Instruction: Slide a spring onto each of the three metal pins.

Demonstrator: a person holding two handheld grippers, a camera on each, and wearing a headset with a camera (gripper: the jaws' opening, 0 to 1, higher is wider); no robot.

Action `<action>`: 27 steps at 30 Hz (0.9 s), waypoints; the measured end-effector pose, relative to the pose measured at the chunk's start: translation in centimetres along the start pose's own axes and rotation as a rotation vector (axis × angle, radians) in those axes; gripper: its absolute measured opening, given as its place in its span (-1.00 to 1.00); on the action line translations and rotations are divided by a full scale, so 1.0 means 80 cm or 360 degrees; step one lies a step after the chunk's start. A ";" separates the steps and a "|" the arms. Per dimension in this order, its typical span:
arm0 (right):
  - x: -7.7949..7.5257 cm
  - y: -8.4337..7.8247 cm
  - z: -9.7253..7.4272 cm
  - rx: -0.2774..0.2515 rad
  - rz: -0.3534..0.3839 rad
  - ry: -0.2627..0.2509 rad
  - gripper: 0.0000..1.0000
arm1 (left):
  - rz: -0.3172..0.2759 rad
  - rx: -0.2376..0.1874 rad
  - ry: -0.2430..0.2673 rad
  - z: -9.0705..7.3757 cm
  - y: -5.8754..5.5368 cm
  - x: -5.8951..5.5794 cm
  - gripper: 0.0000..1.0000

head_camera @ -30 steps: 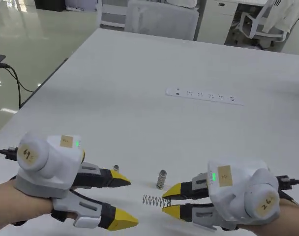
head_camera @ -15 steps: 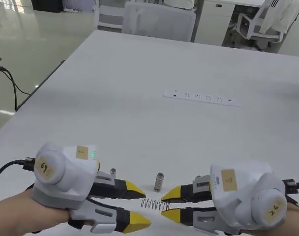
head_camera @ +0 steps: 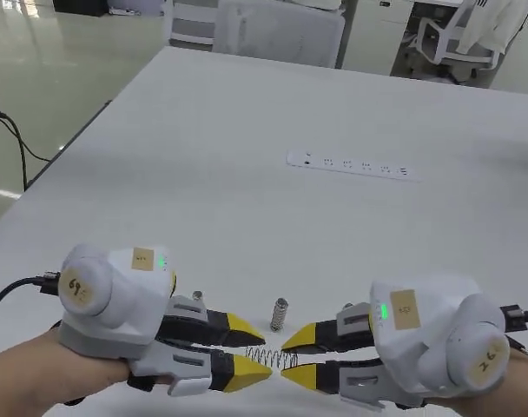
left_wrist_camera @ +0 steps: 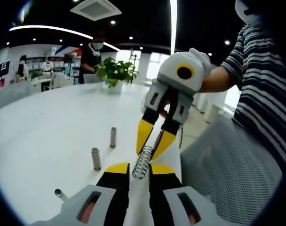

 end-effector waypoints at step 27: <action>0.004 -0.015 -0.009 -0.0012 0.0179 -0.0044 -0.74 | 0.0071 0.0000 -0.0122 0.007 0.003 -0.006 -0.95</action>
Point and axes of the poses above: the centre of the closed fingertips' face, and the gripper's own axes: z roughly forward along the fingers, x roughly to its left, y roughly out of its top, the point moved 8 cm from there along -z, roughly backward along the fingers, and after that the axes turned 1 degree about y, right-handed, at the moved point
